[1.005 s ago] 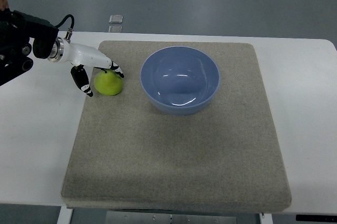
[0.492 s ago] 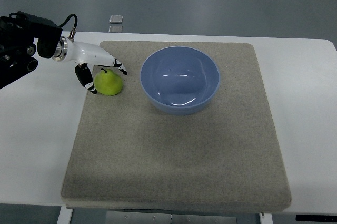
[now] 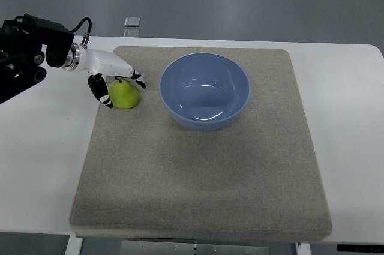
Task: Place pear in bowl with left hand
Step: 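Lift the pear with the left hand and carry it into the blue bowl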
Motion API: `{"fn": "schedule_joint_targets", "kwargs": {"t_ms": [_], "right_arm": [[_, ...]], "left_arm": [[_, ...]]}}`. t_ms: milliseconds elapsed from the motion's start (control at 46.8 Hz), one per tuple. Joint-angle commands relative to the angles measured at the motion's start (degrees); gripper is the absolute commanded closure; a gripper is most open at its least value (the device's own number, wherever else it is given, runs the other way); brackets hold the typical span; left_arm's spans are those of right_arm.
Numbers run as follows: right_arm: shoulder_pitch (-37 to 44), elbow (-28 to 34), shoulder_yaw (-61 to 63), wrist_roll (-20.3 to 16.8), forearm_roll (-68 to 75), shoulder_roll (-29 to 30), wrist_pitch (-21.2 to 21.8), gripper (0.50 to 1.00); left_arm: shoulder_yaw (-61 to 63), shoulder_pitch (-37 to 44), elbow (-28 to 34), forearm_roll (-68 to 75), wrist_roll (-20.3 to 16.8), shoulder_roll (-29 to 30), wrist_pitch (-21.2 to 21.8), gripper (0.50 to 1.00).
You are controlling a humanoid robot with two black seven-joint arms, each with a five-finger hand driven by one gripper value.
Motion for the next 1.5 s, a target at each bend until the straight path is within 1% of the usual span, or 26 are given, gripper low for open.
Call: {"fn": "schedule_joint_targets", "kwargs": {"t_ms": [0,43,85,128,256,321,385,449,534,983,1475], "right_arm": [[0.0,0.1,0.0,0.0,0.0,0.0,0.0,0.576],[0.0,0.0,0.0,0.0,0.0,0.0,0.0,0.576],[0.0,0.0,0.0,0.0,0.0,0.0,0.0,0.576],[0.0,0.1,0.0,0.0,0.0,0.0,0.0,0.576],[0.0,0.1,0.0,0.0,0.0,0.0,-0.1,0.576],[-0.1,0.0,-0.1,0.0,0.0,0.0,0.0,0.576],[0.0,0.0,0.0,0.0,0.0,0.0,-0.1,0.576],[0.0,0.0,0.0,0.0,0.0,0.0,0.0,0.576],[0.0,0.1,-0.1,0.0,0.0,0.0,0.0,0.576],[-0.1,0.0,0.0,0.0,0.0,0.0,0.0,0.576],[0.0,0.0,0.0,0.0,0.0,0.0,0.0,0.576]], "left_arm": [[0.0,0.2,0.0,0.1,0.0,0.0,0.0,0.634],[0.3,0.5,0.0,0.1,-0.1,0.0,0.0,0.636],[0.7,0.6,0.1,0.1,-0.1,0.0,0.1,0.649],[0.9,0.6,0.0,0.2,-0.1,0.0,0.1,0.673],[1.2,0.6,0.1,0.2,-0.4,0.0,0.1,0.686],[1.2,0.6,0.1,0.2,-0.4,0.0,0.2,0.726],[1.2,0.6,0.1,0.2,-0.4,-0.1,0.2,0.795],[1.2,0.5,0.1,0.3,-0.4,-0.1,0.3,0.889],[1.2,0.3,0.3,0.4,-0.4,-0.1,0.3,1.000],[0.6,-0.3,0.2,2.5,-0.4,-0.6,1.2,1.000],[-2.2,-4.8,0.0,-0.8,-0.4,-1.3,1.3,1.000]]}}
